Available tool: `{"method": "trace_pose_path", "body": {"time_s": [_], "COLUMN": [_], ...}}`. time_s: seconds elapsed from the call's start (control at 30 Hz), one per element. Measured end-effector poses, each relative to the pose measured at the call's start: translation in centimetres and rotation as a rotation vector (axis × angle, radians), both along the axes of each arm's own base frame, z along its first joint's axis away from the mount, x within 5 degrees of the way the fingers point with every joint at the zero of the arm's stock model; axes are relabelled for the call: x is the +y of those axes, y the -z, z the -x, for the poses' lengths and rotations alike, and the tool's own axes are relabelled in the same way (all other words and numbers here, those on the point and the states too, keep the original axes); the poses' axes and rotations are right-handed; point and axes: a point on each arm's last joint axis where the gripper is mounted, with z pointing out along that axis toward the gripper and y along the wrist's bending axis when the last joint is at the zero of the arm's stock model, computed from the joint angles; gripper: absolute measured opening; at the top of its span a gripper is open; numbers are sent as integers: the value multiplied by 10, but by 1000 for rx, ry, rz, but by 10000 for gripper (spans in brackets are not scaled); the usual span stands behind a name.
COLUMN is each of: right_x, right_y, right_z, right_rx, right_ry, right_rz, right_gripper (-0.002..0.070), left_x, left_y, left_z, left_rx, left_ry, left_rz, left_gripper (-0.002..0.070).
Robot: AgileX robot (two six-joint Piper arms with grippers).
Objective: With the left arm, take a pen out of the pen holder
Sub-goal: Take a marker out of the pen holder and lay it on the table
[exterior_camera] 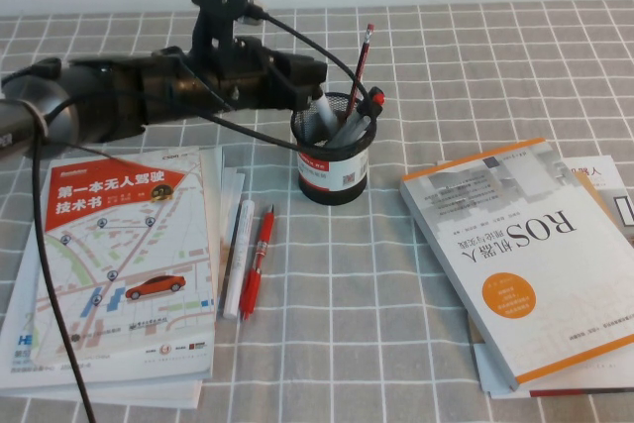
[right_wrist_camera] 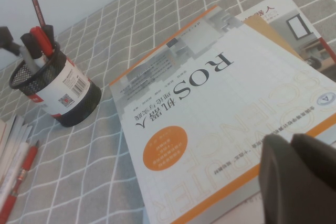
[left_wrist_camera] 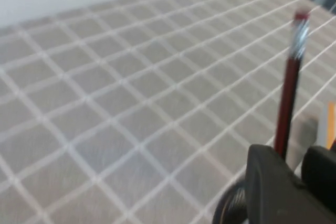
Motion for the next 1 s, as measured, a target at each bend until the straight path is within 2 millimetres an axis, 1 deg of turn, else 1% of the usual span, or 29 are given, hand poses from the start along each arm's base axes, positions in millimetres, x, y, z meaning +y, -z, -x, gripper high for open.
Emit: {"method": "trace_pose_path", "body": {"time_s": [0.2,0.23,0.27,0.3,0.4,0.47,0.5,0.53,0.6,0.63,0.7,0.77,0.8,0.87,0.93,1.0], "right_x": [0,0,0,0,0,0,0,0,0,0,0,0,0,0,0,0], "right_y": [0,0,0,0,0,0,0,0,0,0,0,0,0,0,0,0], "right_z": [0,0,0,0,0,0,0,0,0,0,0,0,0,0,0,0], "right_rx": [0,0,0,0,0,0,0,0,0,0,0,0,0,0,0,0], "right_ry": [0,0,0,0,0,0,0,0,0,0,0,0,0,0,0,0], "right_rz": [0,0,0,0,0,0,0,0,0,0,0,0,0,-1,-1,-1], "right_gripper": [-13,-13,-13,-13,-13,-13,-13,-13,-13,-13,-13,-13,-13,-13,-13,-13], "left_x": [-4,-4,-3,-1,4,9,12,13,19,20,25,27,26,24,22,19], "left_y": [-34,-46,-67,-84,-118,-140,-149,-153,-167,-170,-177,-178,-176,-172,-166,-155], "left_z": [-6,-7,-4,-2,10,23,30,33,49,56,70,84,90,97,99,100], "left_rx": [-99,-125,-159,-178,-231,-241,-230,-217,-165,-123,-17,101,152,244,321,383], "left_ry": [29,28,17,1,-12,-11,0,-3,27,39,57,74,86,55,13,3], "left_rz": [43,55,79,92,54,4,-44,-41,-150,-166,-287,-390,-434,-495,-510,-510], "left_gripper": [90,90,90,90,90,90,90,90,90,90,90,90,90,90,90,90]}}
